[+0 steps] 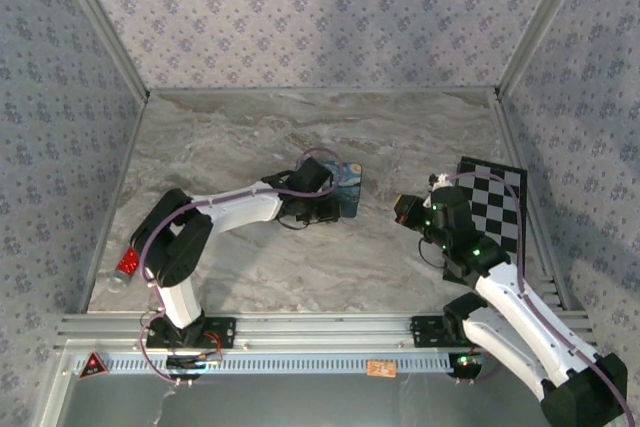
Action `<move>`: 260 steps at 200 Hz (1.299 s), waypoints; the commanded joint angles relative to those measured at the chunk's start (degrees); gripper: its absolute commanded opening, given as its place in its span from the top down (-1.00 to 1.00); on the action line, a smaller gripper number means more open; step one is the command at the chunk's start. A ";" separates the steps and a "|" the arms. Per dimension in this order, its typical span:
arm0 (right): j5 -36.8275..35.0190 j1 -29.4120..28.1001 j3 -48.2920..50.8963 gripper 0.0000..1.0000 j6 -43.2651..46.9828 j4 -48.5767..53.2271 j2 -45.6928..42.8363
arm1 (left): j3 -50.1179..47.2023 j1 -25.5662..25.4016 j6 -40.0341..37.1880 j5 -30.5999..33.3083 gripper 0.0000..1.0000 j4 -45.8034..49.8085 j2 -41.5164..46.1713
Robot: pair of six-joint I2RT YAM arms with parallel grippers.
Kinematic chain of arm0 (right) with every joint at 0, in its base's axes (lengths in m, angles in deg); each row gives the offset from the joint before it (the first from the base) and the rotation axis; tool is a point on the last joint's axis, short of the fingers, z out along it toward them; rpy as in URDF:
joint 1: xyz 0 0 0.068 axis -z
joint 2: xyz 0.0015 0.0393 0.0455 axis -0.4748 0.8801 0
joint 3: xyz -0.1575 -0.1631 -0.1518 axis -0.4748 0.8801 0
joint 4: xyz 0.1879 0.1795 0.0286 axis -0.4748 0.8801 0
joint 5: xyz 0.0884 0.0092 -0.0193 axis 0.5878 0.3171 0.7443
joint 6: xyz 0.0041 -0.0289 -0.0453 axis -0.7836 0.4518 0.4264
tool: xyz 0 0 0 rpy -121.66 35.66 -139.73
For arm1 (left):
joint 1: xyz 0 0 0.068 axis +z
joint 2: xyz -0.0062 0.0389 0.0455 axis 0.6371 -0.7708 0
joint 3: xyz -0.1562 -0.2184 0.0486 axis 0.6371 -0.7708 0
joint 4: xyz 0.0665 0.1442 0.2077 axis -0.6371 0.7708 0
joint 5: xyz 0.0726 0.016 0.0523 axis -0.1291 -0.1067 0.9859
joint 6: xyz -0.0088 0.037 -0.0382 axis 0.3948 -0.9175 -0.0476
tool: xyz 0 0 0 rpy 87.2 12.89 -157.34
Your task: Unlock a padlock with a key
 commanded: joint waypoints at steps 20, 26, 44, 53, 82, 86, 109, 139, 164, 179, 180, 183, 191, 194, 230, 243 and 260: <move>-1.80 -2.85 1.73 1.00 1.90 -3.70 1.54 | 2.01 1.99 2.17 -6.00 0.32 -2.39 0.69; -1.80 -3.46 2.00 1.00 2.11 -4.41 1.93 | 1.87 2.23 2.28 -6.42 0.32 -2.77 0.68; -2.32 -5.43 2.70 1.00 3.49 -6.60 2.77 | 1.91 2.78 2.60 -6.86 0.32 -3.00 0.86; -2.90 -6.50 3.20 1.00 4.47 -7.91 3.00 | 1.83 3.02 2.86 -7.34 0.32 -3.45 0.86; -5.06 -11.14 8.05 1.00 9.89 -17.36 3.61 | 1.57 4.03 4.15 -9.29 0.32 -5.17 0.85; -5.88 -12.01 9.21 1.00 10.14 -19.49 3.66 | 1.56 4.18 4.33 -9.52 0.33 -5.44 0.93; -10.48 -16.45 16.27 1.00 13.50 -34.37 5.60 | 1.82 4.70 5.14 -10.50 0.32 -6.22 1.21; -11.95 -19.66 17.95 1.00 17.71 -45.55 11.52 | 1.22 5.46 7.29 -12.11 0.33 -8.39 1.55; -11.92 -20.08 18.92 1.00 18.94 -53.77 16.81 | 1.12 5.67 9.29 -12.82 0.35 -10.12 1.95; -12.29 -20.07 18.83 1.00 19.38 -56.34 19.69 | 0.82 5.68 10.79 -13.12 0.36 -11.57 2.43; -12.32 -20.11 18.83 1.00 19.43 -56.52 19.89 | 0.79 5.68 10.88 -13.17 0.36 -11.72 2.48; -12.39 -20.07 18.76 1.00 19.49 -57.09 20.42 | 0.77 5.78 11.18 -13.32 0.35 -12.04 2.52; -12.61 -20.05 18.83 1.00 19.71 -58.63 22.02 | 0.59 5.85 12.06 -13.56 0.35 -12.83 2.68; -12.69 -20.04 18.82 1.00 19.73 -59.09 22.38 | 0.52 5.90 12.33 -13.67 0.36 -13.11 2.70; -13.09 -19.63 18.13 1.00 20.74 -64.59 29.10 | 0.46 6.18 13.65 -13.93 0.36 -13.98 3.28; -13.69 -19.22 18.56 1.00 20.53 -67.05 30.86 | 0.44 6.33 13.86 -14.18 0.35 -14.03 3.49; -14.43 -18.69 18.72 1.00 20.29 -69.50 32.58 | 0.31 6.59 14.14 -14.10 0.36 -14.16 3.91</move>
